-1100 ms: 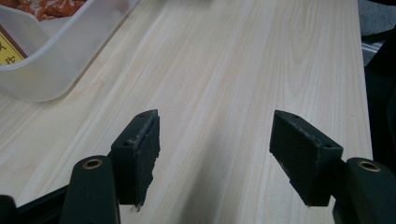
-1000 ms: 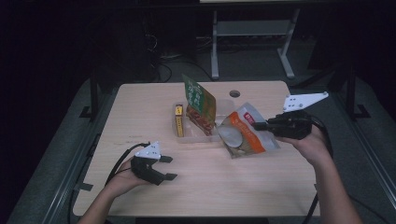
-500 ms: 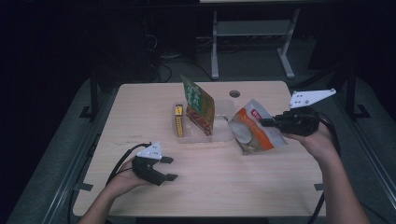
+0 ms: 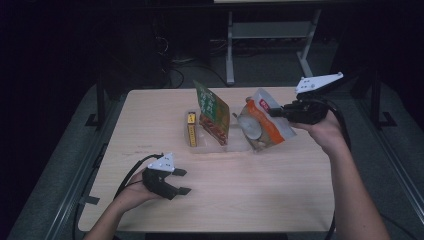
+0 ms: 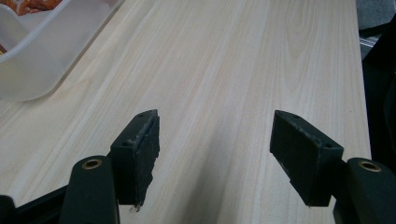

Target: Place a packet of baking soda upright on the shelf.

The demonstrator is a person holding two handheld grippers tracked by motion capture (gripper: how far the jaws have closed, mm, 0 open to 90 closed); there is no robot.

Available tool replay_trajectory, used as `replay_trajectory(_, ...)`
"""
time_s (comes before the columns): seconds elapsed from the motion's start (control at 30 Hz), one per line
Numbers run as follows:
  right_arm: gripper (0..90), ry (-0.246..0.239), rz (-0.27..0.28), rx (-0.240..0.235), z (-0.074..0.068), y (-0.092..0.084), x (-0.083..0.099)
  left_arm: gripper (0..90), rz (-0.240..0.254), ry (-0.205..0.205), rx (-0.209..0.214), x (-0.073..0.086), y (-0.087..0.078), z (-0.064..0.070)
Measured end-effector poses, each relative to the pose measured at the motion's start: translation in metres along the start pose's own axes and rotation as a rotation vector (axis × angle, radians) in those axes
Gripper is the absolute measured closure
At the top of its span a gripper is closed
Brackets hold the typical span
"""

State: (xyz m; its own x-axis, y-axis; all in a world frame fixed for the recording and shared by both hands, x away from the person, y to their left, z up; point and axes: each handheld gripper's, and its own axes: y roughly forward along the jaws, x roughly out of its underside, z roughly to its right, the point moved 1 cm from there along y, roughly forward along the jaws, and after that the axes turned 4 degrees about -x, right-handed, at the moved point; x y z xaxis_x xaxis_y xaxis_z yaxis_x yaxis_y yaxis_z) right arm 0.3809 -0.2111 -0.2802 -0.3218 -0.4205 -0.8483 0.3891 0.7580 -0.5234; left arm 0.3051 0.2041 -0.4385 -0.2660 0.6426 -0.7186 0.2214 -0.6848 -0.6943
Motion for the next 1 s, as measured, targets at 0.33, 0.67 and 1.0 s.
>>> replay_trajectory(0.33, 90.0, 0.007, -0.004, 0.032, 0.012, 0.019, -0.024, 32.7, 0.007, 0.006, 0.009, 0.000, 0.001, 0.001)
replay_trajectory(0.67, 90.0, 0.038, -0.023, 0.072, 0.023, 0.038, -0.036, 32.7, -0.003, 0.014, 0.012, -0.001, 0.001, 0.001)
replay_trajectory(1.0, 90.0, 0.113, -0.094, 0.063, 0.035, 0.060, -0.031, 32.7, -0.001, 0.006, 0.018, -0.001, 0.002, 0.003)
